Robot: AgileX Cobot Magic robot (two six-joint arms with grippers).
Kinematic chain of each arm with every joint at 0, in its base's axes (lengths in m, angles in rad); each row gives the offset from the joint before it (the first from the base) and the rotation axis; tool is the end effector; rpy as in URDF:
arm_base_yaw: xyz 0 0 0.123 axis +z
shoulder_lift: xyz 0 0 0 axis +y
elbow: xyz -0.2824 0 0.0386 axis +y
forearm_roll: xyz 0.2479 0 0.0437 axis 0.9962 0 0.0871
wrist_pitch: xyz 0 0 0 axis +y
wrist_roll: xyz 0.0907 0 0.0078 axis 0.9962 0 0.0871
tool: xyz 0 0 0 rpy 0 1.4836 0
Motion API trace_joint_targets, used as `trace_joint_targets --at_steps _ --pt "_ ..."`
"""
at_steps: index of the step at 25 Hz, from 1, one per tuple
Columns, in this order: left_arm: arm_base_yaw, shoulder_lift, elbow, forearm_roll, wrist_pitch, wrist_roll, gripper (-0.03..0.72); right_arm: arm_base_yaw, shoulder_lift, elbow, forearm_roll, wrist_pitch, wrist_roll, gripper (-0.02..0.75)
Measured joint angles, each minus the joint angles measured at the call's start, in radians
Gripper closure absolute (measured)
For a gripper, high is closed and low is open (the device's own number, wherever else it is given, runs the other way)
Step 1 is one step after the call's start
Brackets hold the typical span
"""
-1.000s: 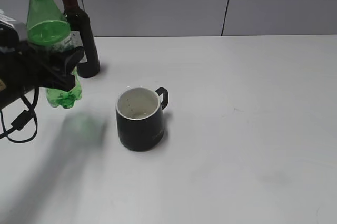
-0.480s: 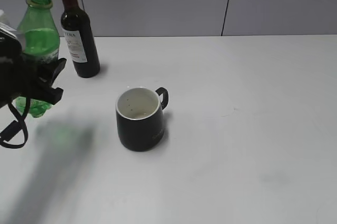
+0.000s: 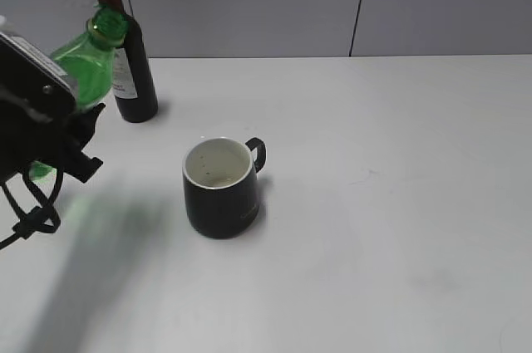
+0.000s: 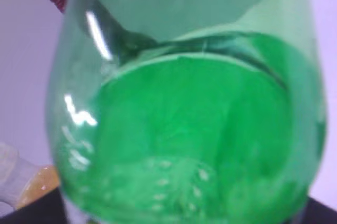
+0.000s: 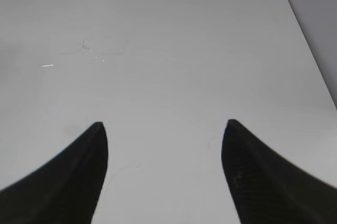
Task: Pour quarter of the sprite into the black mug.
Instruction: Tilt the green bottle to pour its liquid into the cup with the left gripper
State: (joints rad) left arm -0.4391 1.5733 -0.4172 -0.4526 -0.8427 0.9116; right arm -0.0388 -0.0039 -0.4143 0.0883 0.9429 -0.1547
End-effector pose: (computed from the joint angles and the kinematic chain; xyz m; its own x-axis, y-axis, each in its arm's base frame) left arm 0.2497 -0.0845 0.1722 -0.1396 0.6541 -0.7434 0.2379 0.7510 0.6160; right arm 0.0088 0.0062 0.2627 -0.4168 -0.0862 -0.9049 -0.0691 0.9956 -0.0630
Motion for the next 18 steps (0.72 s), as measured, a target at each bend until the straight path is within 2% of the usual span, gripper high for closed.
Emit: trace_joint_targets --at_steps 5,18 --pt "0.000 0.001 0.000 -0.008 -0.001 0.124 0.244 0.000 0.000 0.000 0.000 0.000 0.000 0.227" --pt "0.000 0.016 0.000 -0.048 -0.002 0.296 0.244 0.000 0.000 0.000 0.000 0.000 0.000 0.229"
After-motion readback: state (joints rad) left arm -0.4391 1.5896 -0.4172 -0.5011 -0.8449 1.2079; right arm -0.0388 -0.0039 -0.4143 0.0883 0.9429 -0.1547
